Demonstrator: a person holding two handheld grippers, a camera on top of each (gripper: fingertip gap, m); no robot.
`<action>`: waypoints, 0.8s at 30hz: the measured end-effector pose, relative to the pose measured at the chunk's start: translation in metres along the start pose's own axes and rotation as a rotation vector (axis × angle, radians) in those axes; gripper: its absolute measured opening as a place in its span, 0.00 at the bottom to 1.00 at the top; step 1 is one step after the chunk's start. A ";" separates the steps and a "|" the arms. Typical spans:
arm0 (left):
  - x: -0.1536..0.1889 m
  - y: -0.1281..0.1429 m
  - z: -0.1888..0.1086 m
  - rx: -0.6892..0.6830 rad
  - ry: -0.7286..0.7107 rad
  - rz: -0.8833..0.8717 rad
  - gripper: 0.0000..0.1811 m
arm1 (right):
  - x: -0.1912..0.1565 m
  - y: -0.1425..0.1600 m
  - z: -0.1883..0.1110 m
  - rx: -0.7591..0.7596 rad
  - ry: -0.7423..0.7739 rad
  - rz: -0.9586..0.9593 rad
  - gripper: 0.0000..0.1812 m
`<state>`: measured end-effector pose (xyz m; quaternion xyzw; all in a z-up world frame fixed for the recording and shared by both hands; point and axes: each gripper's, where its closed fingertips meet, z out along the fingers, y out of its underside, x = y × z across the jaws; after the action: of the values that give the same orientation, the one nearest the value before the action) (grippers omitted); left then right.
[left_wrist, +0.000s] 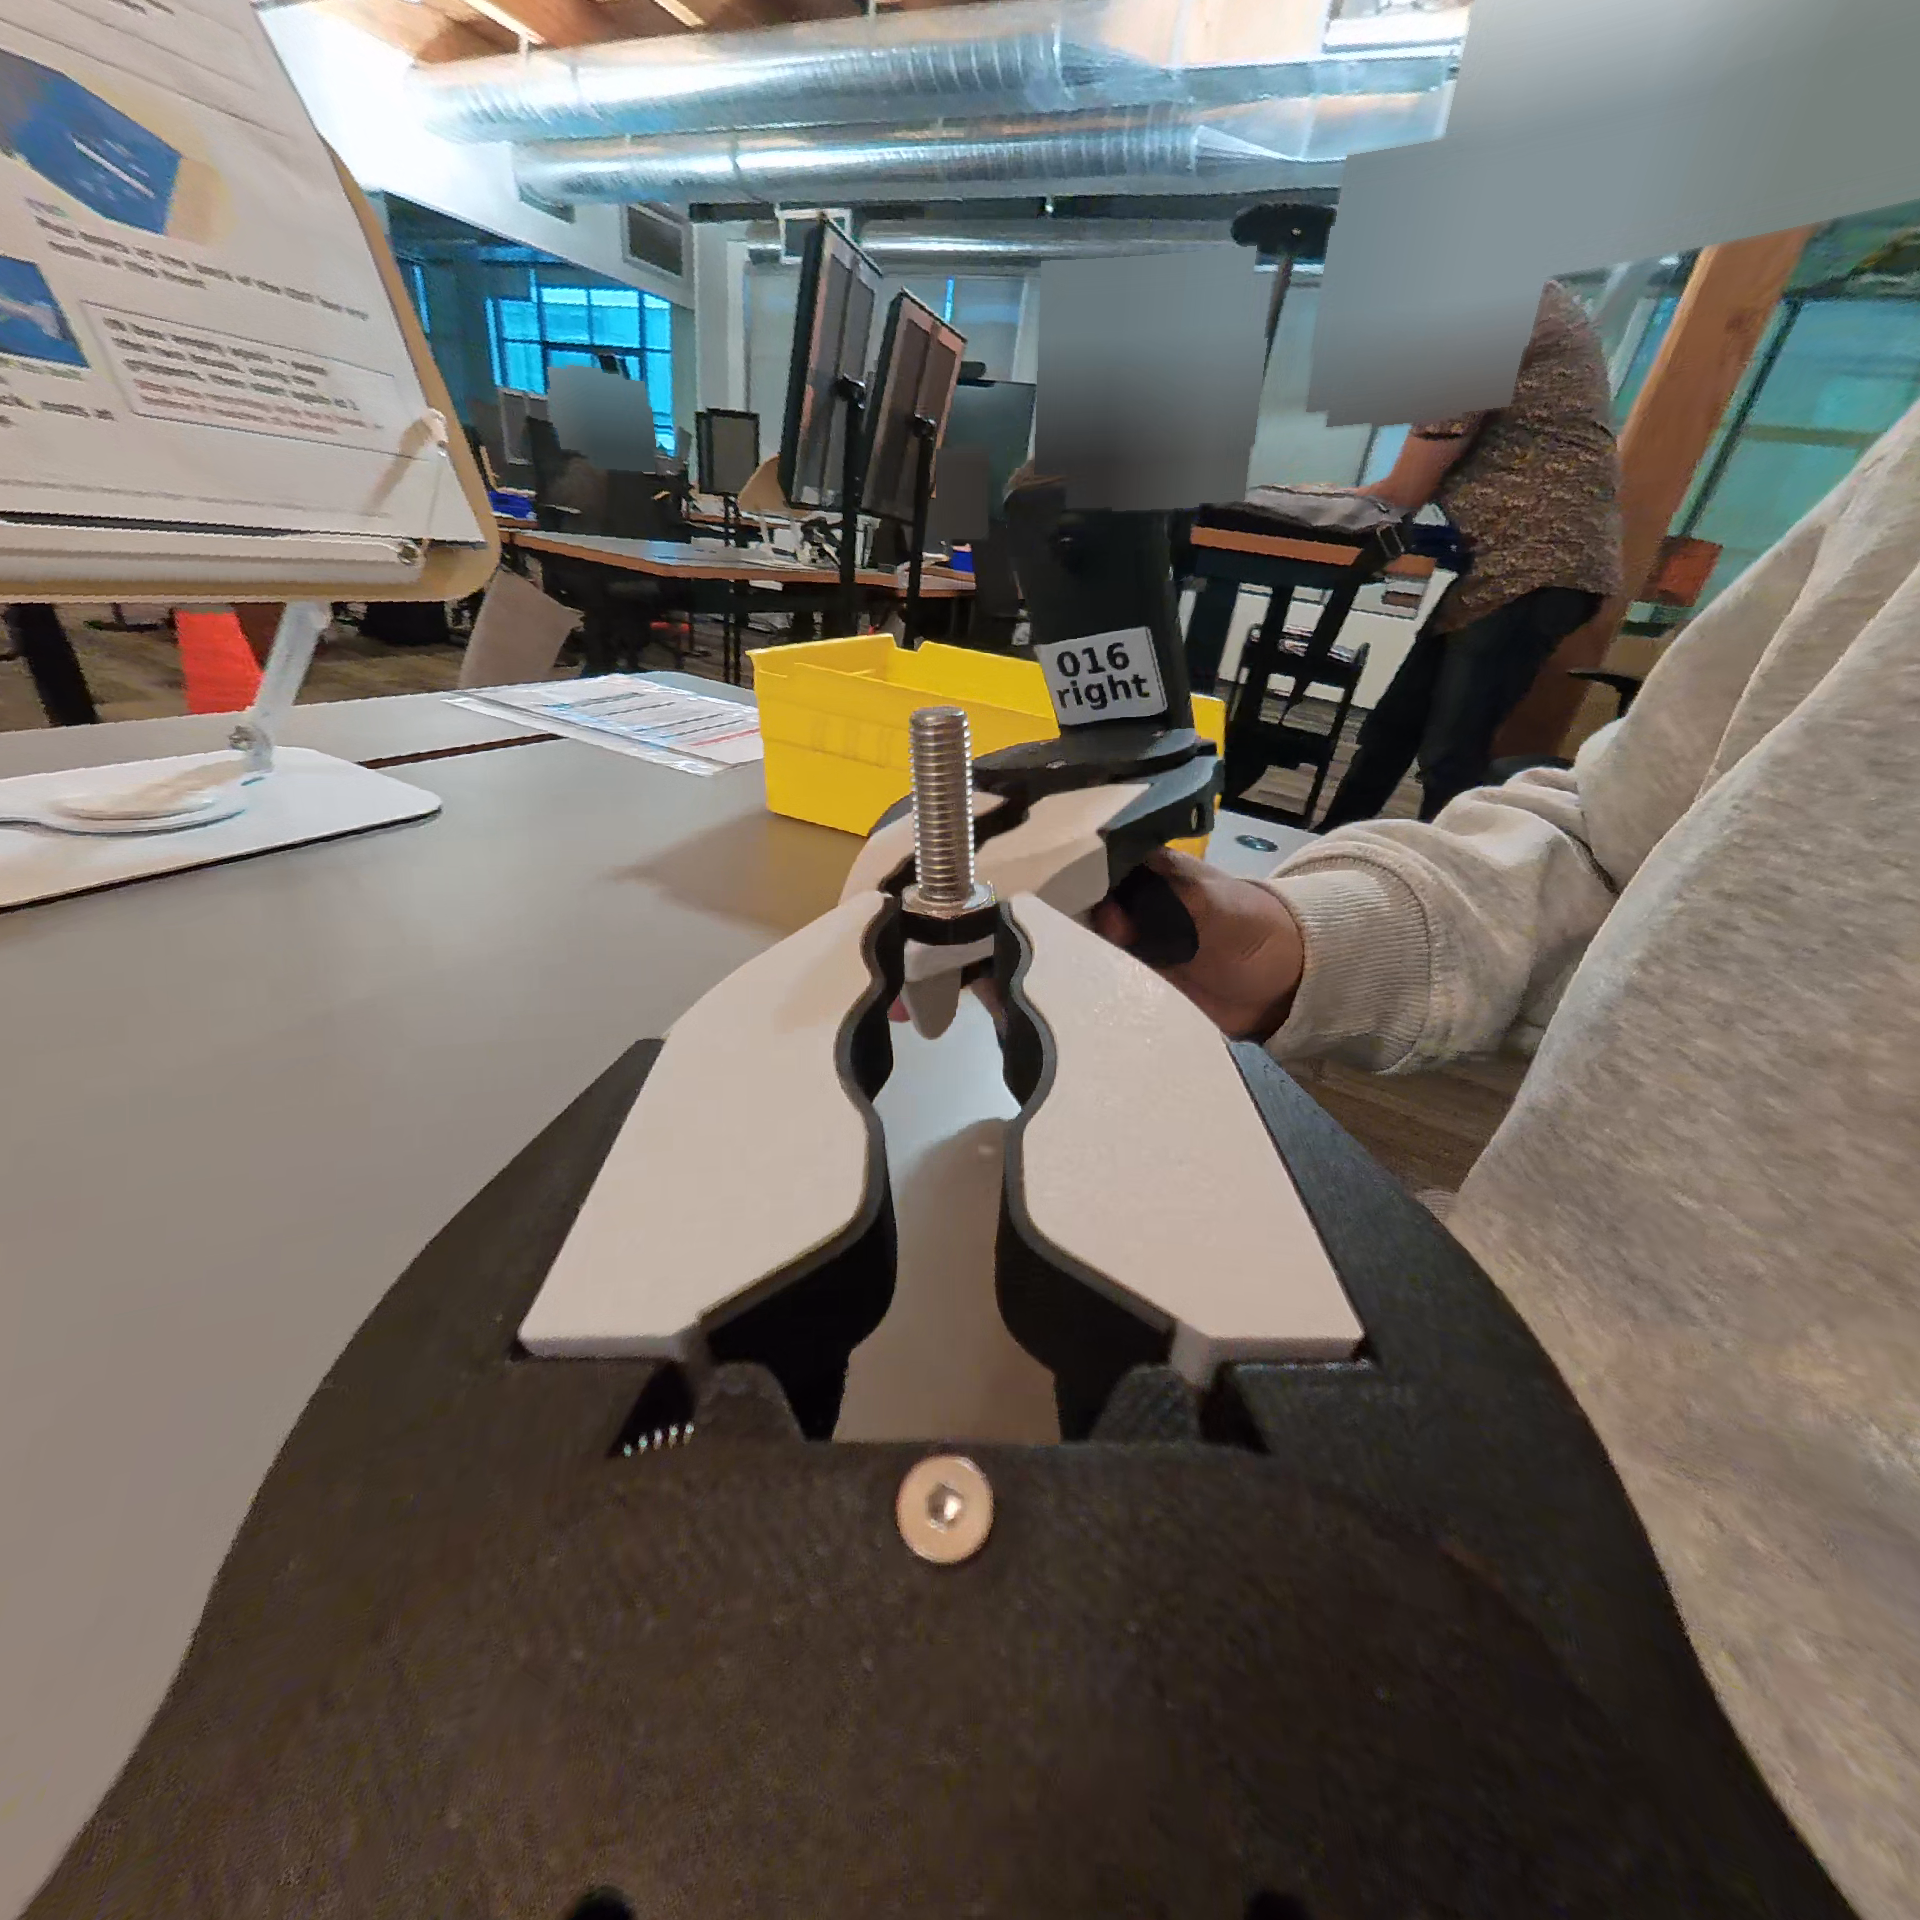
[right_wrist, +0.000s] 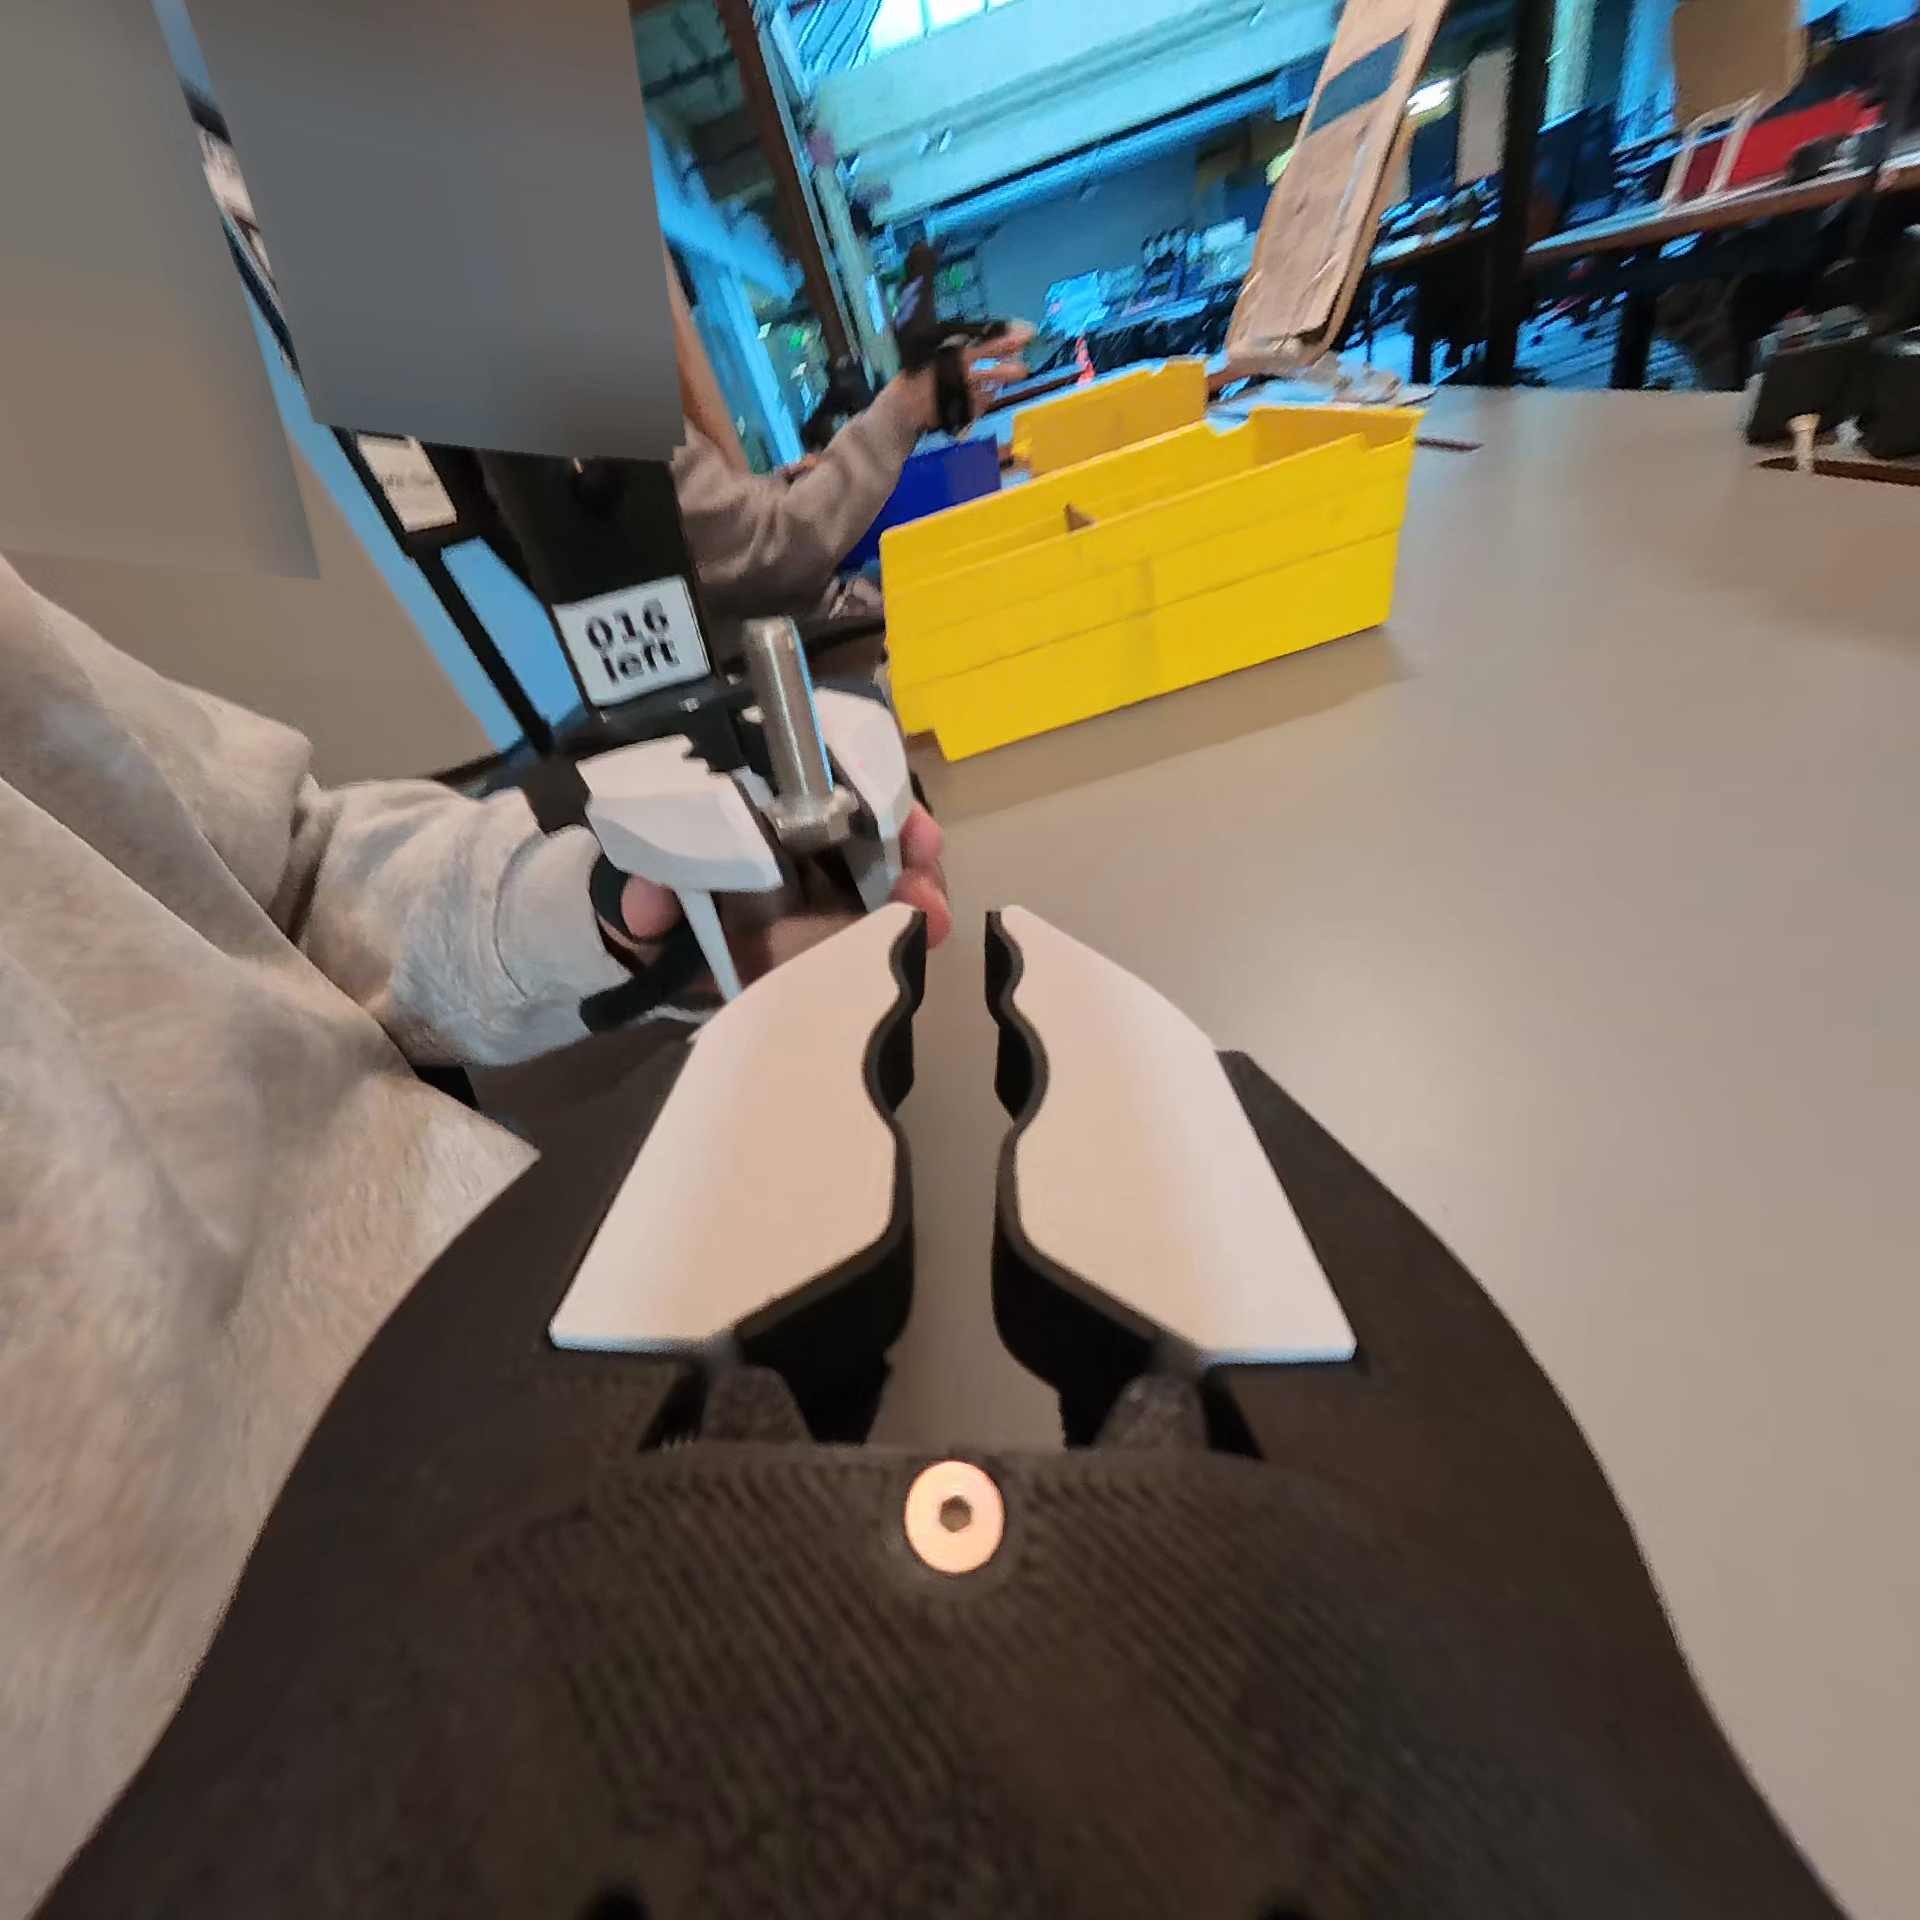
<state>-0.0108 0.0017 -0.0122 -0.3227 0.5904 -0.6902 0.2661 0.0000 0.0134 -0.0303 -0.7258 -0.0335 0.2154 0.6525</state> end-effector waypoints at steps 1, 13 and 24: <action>-0.001 -0.002 -0.004 0.007 -0.014 0.001 0.09 | 0.000 0.002 0.004 -0.016 -0.006 -0.015 0.06; -0.004 -0.041 -0.091 0.066 -0.277 0.066 0.09 | -0.012 0.001 0.079 -0.176 -0.093 -0.213 0.08; 0.014 -0.031 -0.139 0.057 -0.405 0.077 0.09 | -0.028 -0.049 0.289 -0.521 -0.357 -0.458 0.11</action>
<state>-0.1252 0.0860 0.0072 -0.4247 0.5169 -0.6169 0.4145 -0.1169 0.2804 0.0079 -0.7919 -0.3615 0.1713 0.4614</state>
